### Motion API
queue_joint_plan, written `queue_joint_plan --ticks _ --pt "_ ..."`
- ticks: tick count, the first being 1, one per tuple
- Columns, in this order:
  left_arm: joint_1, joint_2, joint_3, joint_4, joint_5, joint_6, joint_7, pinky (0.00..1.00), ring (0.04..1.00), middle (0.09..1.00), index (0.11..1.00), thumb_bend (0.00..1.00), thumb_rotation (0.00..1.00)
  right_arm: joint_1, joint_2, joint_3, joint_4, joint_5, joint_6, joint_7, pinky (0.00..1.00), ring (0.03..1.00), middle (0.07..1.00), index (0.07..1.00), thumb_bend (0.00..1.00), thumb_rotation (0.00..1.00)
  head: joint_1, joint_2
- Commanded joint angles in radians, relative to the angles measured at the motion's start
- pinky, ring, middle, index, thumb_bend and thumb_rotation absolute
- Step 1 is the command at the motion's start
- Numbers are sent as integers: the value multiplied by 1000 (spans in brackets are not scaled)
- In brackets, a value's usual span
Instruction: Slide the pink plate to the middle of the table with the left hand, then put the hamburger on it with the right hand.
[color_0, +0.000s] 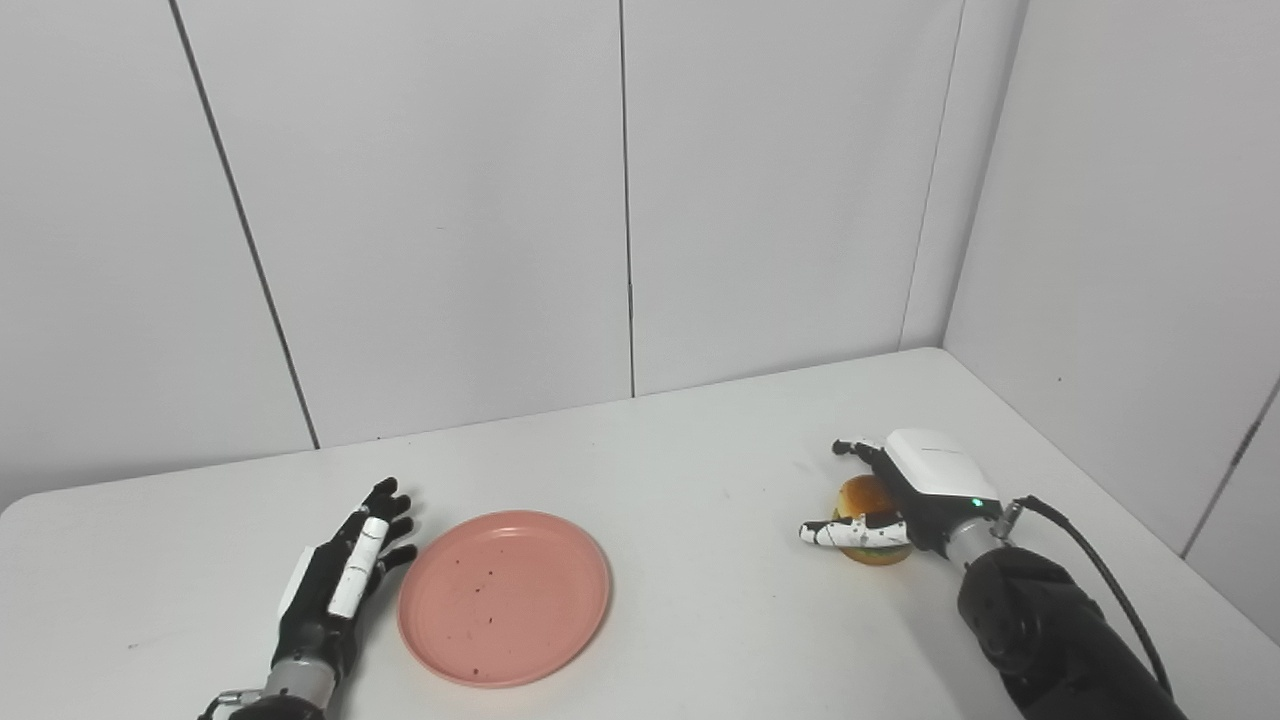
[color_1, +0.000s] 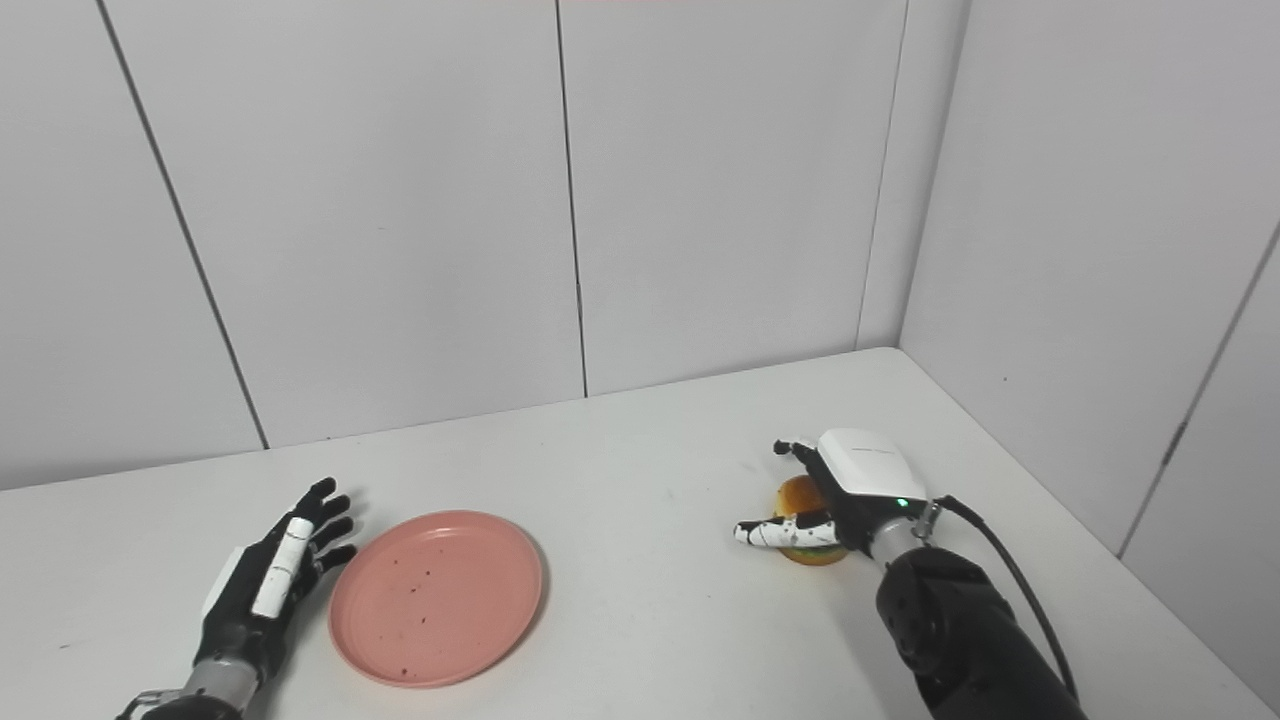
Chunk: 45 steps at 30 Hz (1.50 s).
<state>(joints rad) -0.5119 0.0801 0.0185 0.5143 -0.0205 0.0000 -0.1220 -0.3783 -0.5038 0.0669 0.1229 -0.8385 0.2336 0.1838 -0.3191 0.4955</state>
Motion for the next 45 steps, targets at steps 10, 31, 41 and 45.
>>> queue_joint_plan --ticks 10,31,41,45 --pt "-15 12 -7 -24 4 17 0 916 884 891 885 875 875 -38 -29 13 7 11 14 -32 859 875 852 820 903 859 4 1" --pt "-17 18 -13 -24 9 21 2 891 877 886 879 877 875 -44 -33 35 82 24 10 -60 751 815 824 797 885 802 12 2" --pt "-12 18 -15 -39 9 36 0 902 878 886 883 872 872 -46 7 11 190 88 -94 -315 348 432 547 588 720 360 11 7" --pt "-9 16 -16 -45 10 40 3 896 875 884 883 863 874 -48 6 16 220 118 -143 -372 256 322 440 505 521 73 12 9"
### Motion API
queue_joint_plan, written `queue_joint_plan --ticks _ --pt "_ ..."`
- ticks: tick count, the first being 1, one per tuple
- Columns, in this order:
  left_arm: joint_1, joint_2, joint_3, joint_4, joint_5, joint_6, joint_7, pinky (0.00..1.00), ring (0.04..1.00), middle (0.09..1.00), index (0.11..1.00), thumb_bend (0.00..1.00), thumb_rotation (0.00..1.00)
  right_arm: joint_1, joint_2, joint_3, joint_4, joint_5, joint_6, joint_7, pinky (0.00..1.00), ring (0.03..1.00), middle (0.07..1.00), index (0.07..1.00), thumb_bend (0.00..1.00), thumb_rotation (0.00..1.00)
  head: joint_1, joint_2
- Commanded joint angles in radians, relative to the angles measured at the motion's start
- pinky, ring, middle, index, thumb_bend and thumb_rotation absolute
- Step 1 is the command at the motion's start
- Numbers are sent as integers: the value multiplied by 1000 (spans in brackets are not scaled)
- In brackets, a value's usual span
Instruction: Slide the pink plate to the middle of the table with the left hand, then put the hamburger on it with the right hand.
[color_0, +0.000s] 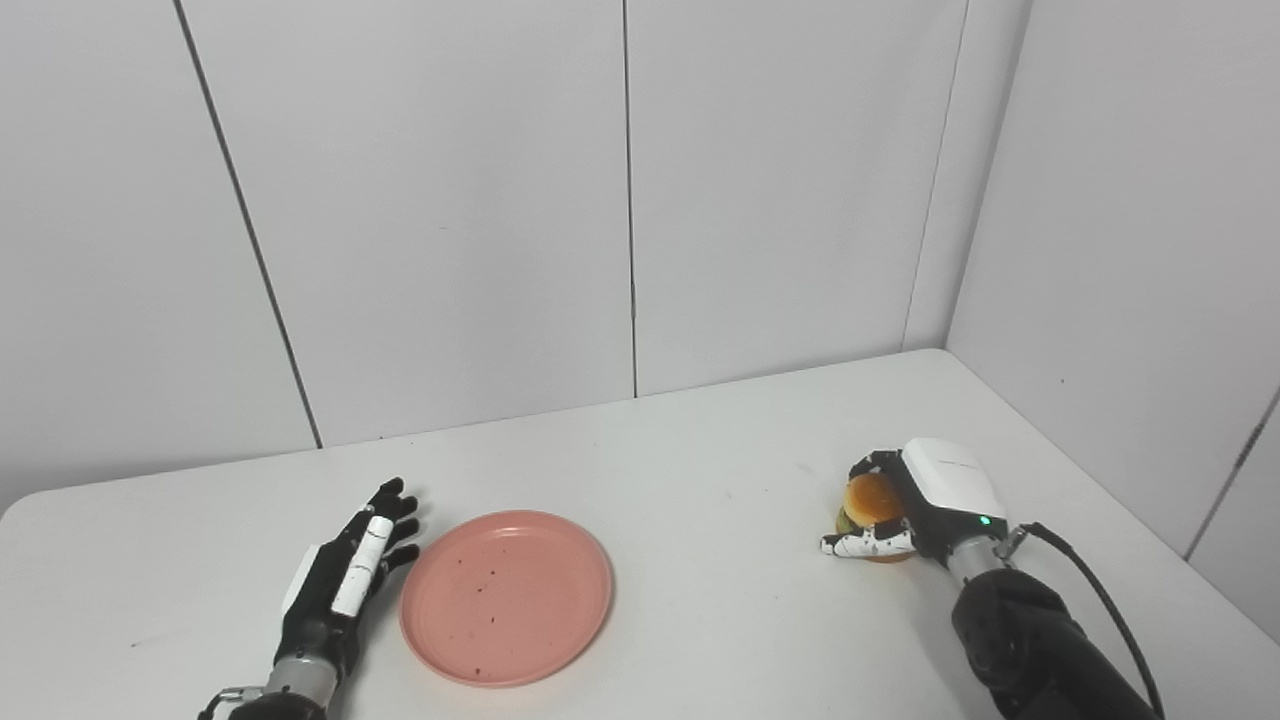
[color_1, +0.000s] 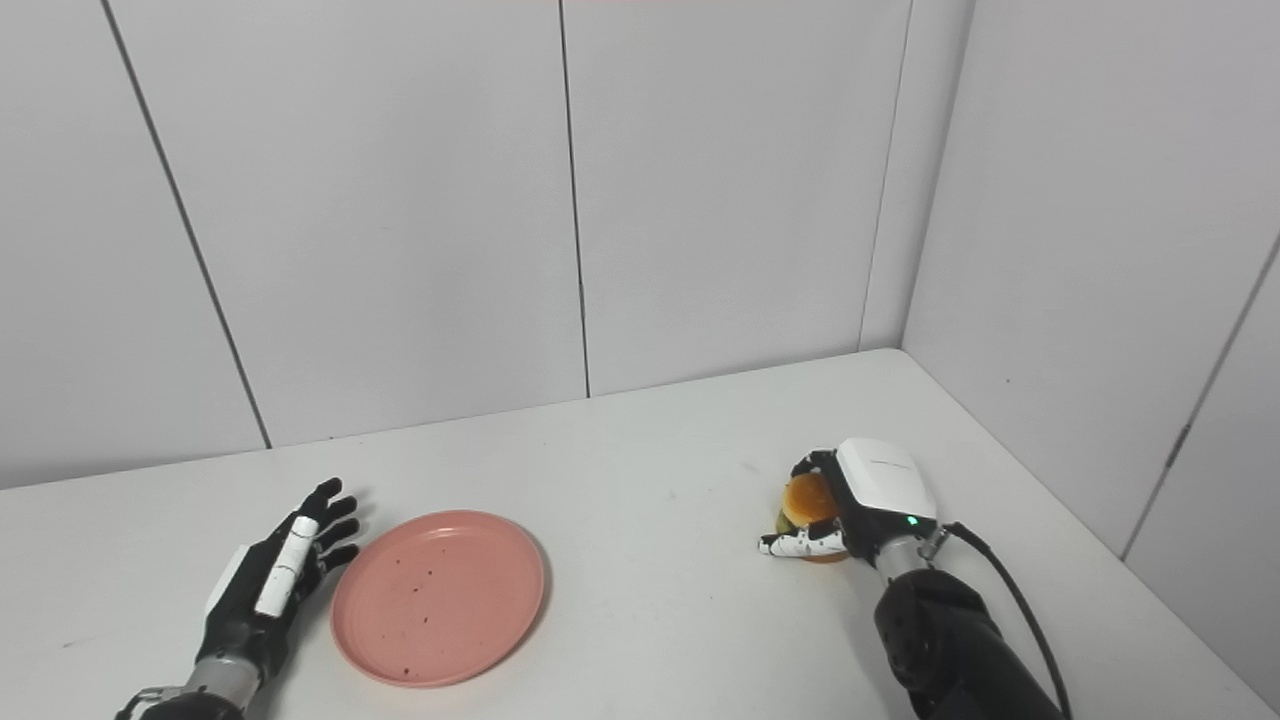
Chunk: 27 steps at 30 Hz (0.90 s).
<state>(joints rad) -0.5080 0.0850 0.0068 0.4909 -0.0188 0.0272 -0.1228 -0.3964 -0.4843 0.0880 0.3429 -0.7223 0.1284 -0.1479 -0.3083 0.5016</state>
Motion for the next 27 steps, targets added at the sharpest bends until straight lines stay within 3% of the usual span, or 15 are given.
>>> queue_joint_plan --ticks 1,14,26,27 --pt "-12 11 -5 -23 8 13 4 895 874 884 883 861 874 -30 -15 -2 4 5 -42 -48 248 313 431 508 518 39 1 3" --pt "-6 4 -6 -32 2 19 2 916 878 890 883 844 867 -30 -37 30 -4 28 -52 -61 261 331 437 505 518 2 5 5" --pt "-11 -12 -20 -23 14 15 15 914 890 901 887 850 883 -49 -30 37 -207 21 -29 34 273 339 441 499 519 2 57 6" --pt "-10 -14 -22 -27 16 18 18 915 892 901 887 853 884 -54 -25 38 -224 22 -29 42 301 386 478 483 519 2 57 6"
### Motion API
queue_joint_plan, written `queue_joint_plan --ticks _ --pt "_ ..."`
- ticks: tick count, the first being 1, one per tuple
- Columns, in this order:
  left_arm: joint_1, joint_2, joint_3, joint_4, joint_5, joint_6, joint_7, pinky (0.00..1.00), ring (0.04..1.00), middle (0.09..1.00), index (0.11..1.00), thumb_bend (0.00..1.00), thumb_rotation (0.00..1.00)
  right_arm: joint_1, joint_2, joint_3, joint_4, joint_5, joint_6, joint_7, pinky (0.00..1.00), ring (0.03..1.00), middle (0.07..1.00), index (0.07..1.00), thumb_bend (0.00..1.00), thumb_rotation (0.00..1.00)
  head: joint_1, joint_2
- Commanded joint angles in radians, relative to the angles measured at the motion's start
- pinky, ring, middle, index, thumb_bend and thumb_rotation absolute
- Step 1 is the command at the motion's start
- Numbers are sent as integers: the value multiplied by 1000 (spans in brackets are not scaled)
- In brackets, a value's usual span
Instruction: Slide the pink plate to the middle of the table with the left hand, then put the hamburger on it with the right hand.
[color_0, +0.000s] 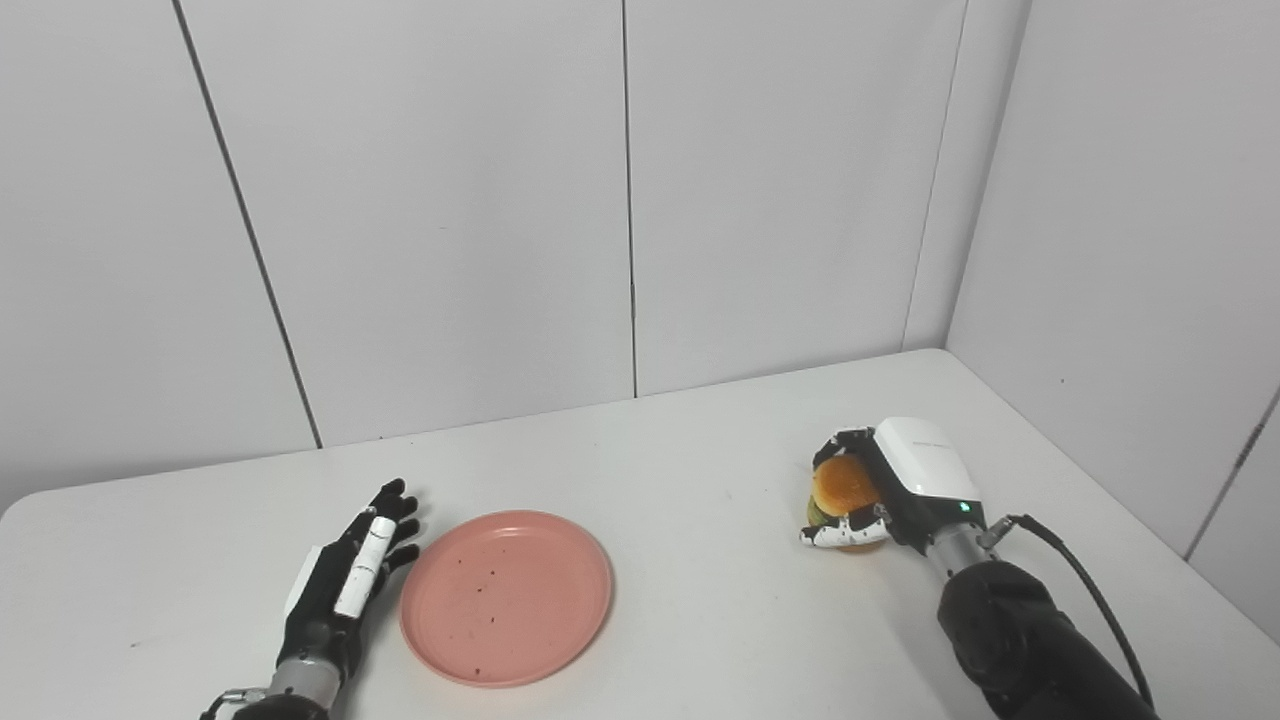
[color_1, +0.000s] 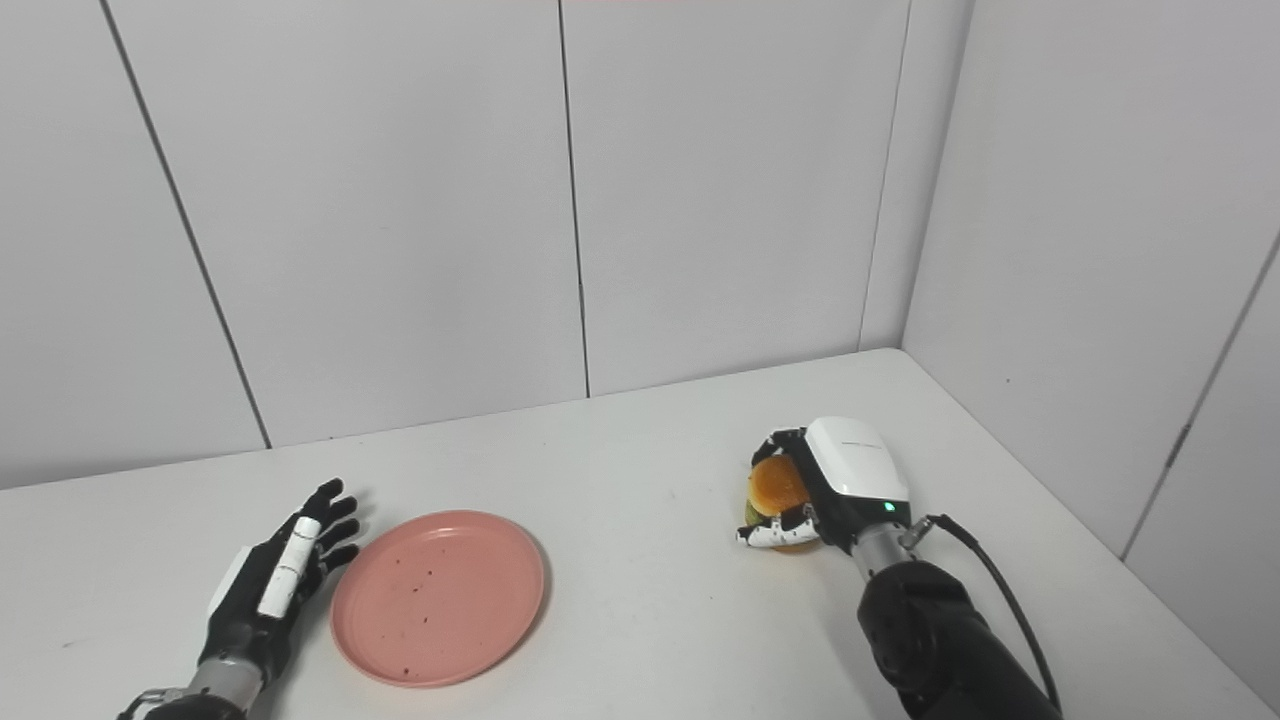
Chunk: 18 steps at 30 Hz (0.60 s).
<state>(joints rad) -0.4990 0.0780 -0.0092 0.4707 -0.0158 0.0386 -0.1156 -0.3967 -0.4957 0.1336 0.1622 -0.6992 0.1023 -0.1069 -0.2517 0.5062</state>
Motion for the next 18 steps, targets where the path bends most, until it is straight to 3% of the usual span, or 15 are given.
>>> queue_joint_plan --ticks 1,5,11,18 --pt "-19 -11 -9 -10 15 11 15 917 894 902 889 853 885 -59 -10 -7 -59 0 -4 11 301 388 482 483 520 1 14 1" --pt "-19 -22 -19 -22 22 24 34 917 905 906 893 841 894 -82 11 -3 -106 2 5 52 271 344 455 497 520 2 45 0" --pt "-16 -47 -28 -38 31 42 58 932 910 909 893 857 891 -123 45 9 -104 11 -3 93 317 383 471 494 519 2 99 0" --pt "-21 -77 -28 -29 29 51 84 946 918 913 888 868 868 -184 86 49 -4 33 -91 67 291 356 454 502 519 3 163 -3"
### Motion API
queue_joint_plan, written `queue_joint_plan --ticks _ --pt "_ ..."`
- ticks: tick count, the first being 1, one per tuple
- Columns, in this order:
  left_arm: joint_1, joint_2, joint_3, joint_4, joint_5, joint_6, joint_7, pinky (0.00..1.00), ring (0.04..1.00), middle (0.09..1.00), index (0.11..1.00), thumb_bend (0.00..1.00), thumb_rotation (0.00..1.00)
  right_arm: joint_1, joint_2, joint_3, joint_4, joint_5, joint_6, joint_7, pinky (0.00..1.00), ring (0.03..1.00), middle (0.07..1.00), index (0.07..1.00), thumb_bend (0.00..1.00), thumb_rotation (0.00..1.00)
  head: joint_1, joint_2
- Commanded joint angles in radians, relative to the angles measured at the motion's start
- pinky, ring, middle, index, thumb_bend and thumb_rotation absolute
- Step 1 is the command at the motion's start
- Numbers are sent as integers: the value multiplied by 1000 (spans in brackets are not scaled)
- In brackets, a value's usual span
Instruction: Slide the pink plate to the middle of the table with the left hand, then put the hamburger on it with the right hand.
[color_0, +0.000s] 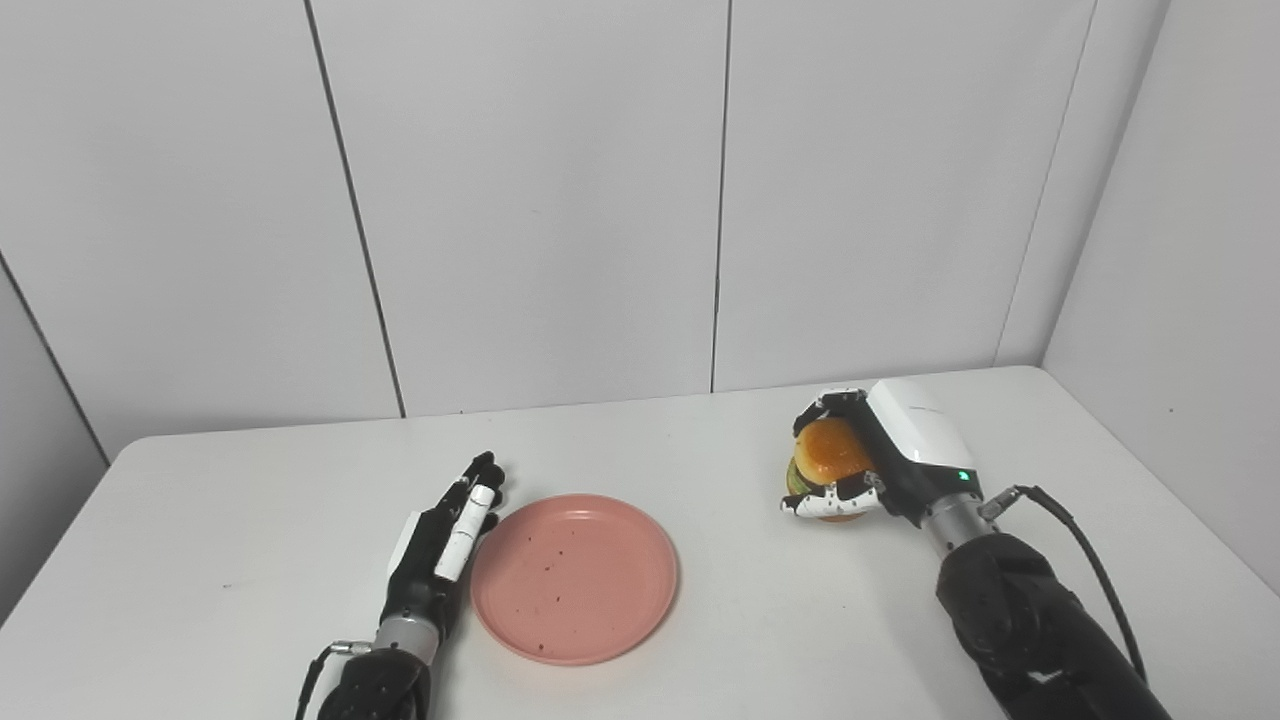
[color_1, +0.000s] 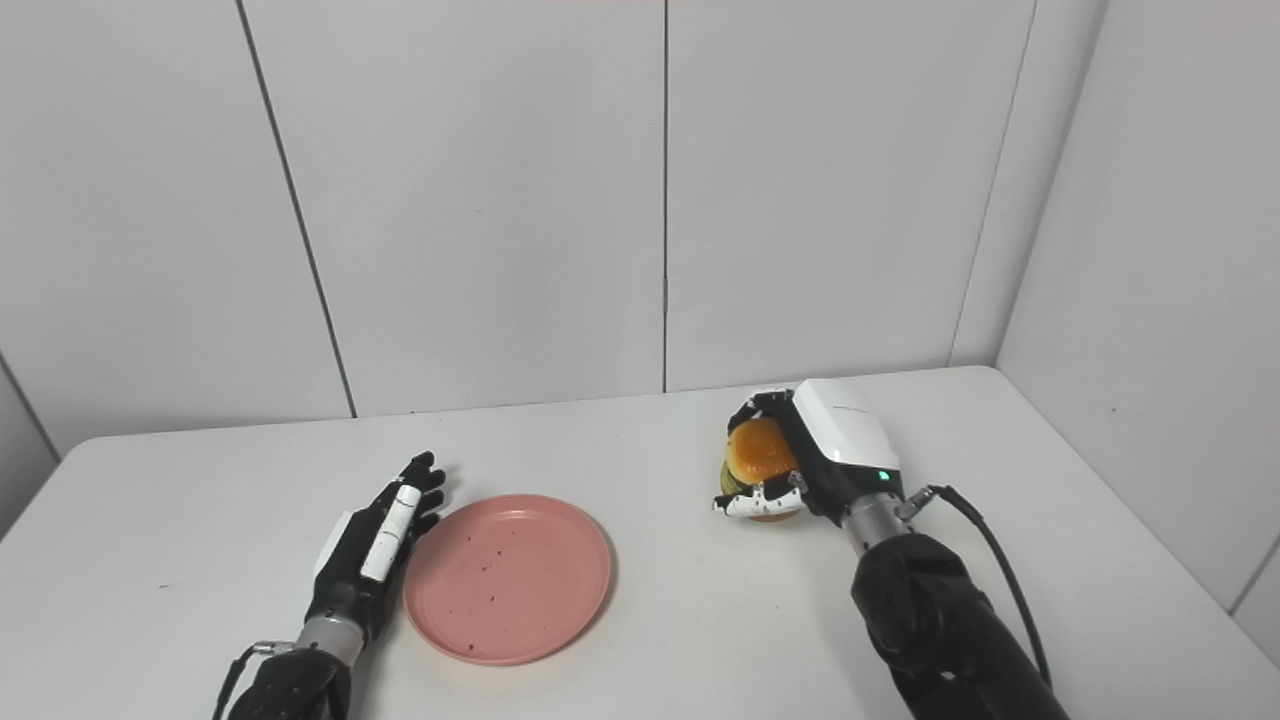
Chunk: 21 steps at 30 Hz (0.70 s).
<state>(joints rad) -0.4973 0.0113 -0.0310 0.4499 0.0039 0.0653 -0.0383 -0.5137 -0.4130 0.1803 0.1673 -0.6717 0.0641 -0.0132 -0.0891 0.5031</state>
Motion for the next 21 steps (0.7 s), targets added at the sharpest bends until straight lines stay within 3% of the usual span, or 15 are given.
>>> queue_joint_plan --ticks 1,6,12,21 --pt "-23 -15 -5 -8 7 25 8 946 920 917 889 876 855 -74 9 9 3 3 -58 -29 317 388 475 490 519 4 3 0" --pt "-27 -37 -7 -1 6 27 23 954 931 931 895 882 837 -104 36 43 54 7 -91 -28 285 353 474 488 519 6 66 -5" --pt "-31 -57 -19 0 27 21 52 919 925 934 886 857 840 -131 51 64 102 18 -131 -24 352 420 499 477 518 6 132 -8" --pt "-28 -75 -24 -1 46 9 72 921 900 911 869 848 838 -172 92 105 199 8 -197 -53 321 381 470 493 519 6 182 -8"
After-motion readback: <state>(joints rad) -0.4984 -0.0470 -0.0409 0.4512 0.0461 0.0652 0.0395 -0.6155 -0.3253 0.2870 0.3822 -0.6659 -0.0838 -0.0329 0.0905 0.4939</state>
